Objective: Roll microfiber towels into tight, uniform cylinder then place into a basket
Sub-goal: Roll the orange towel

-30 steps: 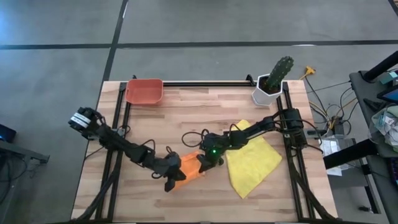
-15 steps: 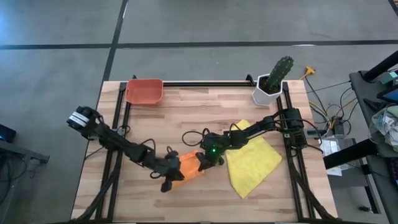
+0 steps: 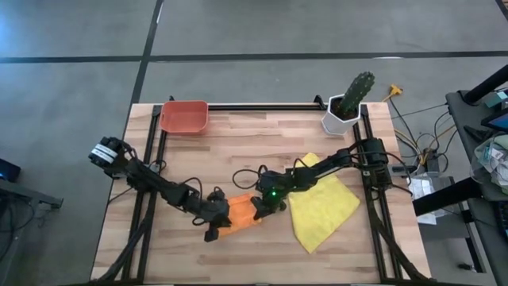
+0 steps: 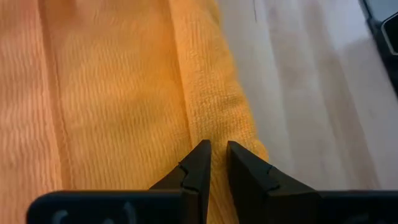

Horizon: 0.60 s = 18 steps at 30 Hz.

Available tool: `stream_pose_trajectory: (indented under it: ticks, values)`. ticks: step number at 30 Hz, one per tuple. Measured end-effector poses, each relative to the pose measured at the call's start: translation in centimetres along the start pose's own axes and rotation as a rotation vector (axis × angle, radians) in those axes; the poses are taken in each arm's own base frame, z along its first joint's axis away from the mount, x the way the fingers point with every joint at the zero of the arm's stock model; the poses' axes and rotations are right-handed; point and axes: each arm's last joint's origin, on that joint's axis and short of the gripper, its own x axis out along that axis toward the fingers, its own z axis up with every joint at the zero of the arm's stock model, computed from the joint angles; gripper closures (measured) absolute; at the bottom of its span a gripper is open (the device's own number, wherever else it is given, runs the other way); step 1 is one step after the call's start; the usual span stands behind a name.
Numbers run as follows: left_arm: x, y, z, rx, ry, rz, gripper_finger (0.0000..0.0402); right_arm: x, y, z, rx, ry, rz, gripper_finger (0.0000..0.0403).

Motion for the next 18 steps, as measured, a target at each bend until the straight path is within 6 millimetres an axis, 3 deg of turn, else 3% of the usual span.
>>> stream_pose_trajectory:
  ticks: [10, 18]
  values:
    - [1.2, 0.1, -0.4, -0.002, 0.037, -0.003, 0.0363, -0.5, 0.5, -0.5, -0.11, 0.007, -0.001, 0.0384]
    - [1.3, 0.0, -0.3, -0.004, 0.039, -0.025, 0.0363, -0.9, 1.5, -2.4, -0.412, 0.027, -0.03, 0.0326]
